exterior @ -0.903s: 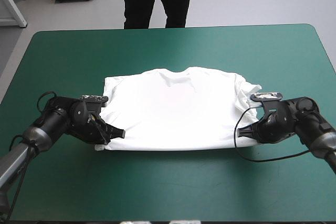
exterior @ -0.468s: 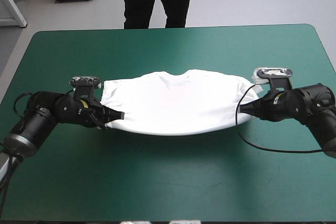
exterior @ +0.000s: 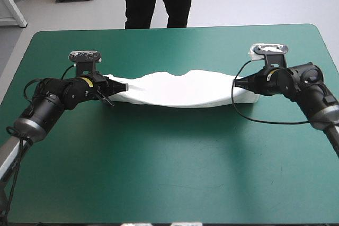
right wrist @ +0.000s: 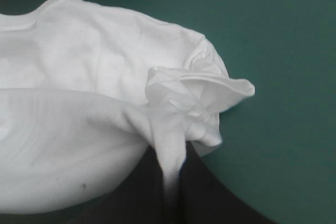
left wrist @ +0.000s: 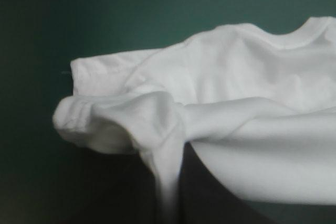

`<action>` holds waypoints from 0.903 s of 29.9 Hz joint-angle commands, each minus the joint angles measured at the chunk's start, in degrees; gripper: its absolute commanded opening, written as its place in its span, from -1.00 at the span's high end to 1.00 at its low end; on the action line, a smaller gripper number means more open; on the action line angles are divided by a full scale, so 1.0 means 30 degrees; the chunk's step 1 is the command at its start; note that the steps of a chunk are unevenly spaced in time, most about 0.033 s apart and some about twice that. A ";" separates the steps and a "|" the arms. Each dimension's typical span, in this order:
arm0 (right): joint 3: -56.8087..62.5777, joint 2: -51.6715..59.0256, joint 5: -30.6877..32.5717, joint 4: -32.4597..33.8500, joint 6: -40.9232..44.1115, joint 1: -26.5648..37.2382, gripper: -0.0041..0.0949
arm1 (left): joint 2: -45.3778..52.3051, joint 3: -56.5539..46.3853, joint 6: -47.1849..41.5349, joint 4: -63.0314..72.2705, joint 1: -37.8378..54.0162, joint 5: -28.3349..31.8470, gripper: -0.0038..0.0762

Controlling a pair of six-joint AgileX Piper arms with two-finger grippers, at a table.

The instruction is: Fold the cloth

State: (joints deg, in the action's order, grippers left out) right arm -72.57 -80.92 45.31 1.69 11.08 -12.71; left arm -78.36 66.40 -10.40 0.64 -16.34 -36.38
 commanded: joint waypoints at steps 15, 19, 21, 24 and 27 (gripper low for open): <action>-0.2989 -0.4915 -0.4031 0.0029 0.0598 0.1400 0.95 | -0.6046 0.3541 -0.0177 -0.0214 0.0733 0.5073 0.93; -0.2989 -0.5961 -0.3749 -0.0565 0.0447 0.1400 0.93 | -0.6960 0.3541 -0.0177 -0.0065 0.0733 0.5039 0.92; -0.2989 -0.6386 -0.3505 -0.0866 0.0014 0.1400 0.83 | -0.7259 0.3541 -0.0177 -0.0065 0.0733 0.4833 0.90; -0.2989 -0.6556 -0.3385 -0.0974 -0.0352 0.1400 0.56 | -0.7341 0.3541 -0.0088 -0.0065 0.0733 0.4743 0.63; -0.3196 -0.6381 -0.2991 -0.0974 -0.0546 0.1400 0.18 | -0.7341 0.3778 -0.0038 -0.0099 0.0733 0.4557 0.24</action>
State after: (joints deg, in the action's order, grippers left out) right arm -79.59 -103.35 37.28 -0.91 10.63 -8.94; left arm -103.20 75.10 -10.51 0.00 -14.13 -24.73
